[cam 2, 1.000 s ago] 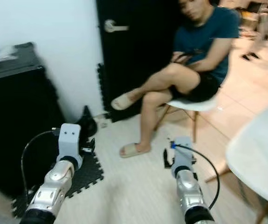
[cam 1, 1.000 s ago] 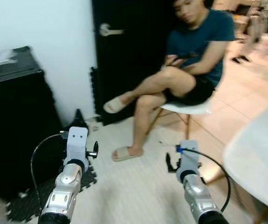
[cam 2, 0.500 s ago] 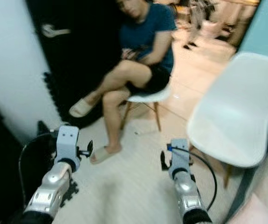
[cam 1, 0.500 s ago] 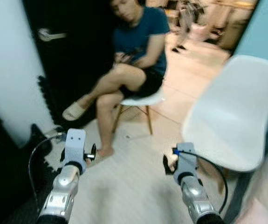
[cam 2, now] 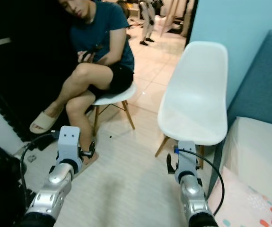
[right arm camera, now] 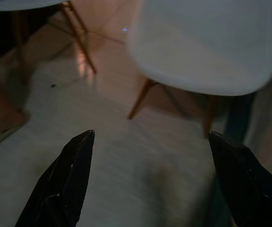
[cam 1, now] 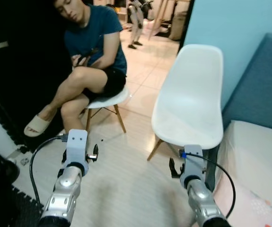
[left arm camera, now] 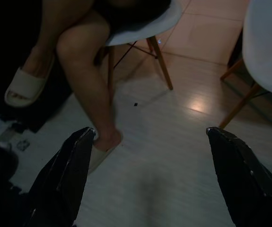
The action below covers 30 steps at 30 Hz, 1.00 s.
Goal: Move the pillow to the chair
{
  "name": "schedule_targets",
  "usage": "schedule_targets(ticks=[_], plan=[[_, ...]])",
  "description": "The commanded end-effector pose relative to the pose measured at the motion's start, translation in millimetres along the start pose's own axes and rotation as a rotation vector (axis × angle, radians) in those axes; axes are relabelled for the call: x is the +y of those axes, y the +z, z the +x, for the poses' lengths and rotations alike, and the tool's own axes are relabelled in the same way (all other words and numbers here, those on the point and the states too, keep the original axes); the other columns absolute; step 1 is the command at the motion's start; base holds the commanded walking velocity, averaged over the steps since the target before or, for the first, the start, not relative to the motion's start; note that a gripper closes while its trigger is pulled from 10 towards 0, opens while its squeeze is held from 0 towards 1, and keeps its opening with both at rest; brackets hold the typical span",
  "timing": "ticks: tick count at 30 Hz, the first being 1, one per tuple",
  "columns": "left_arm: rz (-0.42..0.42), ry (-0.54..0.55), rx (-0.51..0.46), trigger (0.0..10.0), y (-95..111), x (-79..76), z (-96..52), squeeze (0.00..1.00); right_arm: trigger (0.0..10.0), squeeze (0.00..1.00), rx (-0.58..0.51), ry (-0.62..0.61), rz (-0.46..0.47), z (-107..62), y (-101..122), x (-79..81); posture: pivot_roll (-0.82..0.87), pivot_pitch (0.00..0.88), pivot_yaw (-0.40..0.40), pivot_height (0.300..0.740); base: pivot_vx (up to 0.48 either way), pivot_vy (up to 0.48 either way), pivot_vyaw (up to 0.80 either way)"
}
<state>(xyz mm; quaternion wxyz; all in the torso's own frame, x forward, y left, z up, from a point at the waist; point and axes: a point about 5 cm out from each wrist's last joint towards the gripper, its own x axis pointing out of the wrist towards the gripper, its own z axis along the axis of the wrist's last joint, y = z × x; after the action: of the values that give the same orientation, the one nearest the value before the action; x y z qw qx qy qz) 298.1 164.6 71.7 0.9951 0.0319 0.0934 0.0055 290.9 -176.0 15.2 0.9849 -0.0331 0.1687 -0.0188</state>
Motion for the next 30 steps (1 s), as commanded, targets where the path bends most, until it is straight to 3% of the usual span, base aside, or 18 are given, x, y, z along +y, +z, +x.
schedule_targets(ticks=[1,25,30], plan=[[-0.024,0.005,0.018,10.0,-4.6,2.8,-2.2,0.0,10.0,0.0,-0.015,0.022,-0.005,1.4,4.2,5.6,0.03,0.07,0.016,0.74,0.0,0.0,0.0],[-0.045,0.005,0.018,10.0,-2.8,1.2,-1.0,0.0,10.0,0.0,-0.026,0.017,-0.015,0.7,5.5,2.7,0.02,0.076,0.018,0.74,0.254,0.0,0.0],[-0.041,0.001,0.017,10.0,-1.4,1.3,0.4,0.0,10.0,0.0,-0.038,0.009,0.0,0.1,6.6,1.5,0.02,0.073,0.024,0.74,0.283,0.0,-0.77]])
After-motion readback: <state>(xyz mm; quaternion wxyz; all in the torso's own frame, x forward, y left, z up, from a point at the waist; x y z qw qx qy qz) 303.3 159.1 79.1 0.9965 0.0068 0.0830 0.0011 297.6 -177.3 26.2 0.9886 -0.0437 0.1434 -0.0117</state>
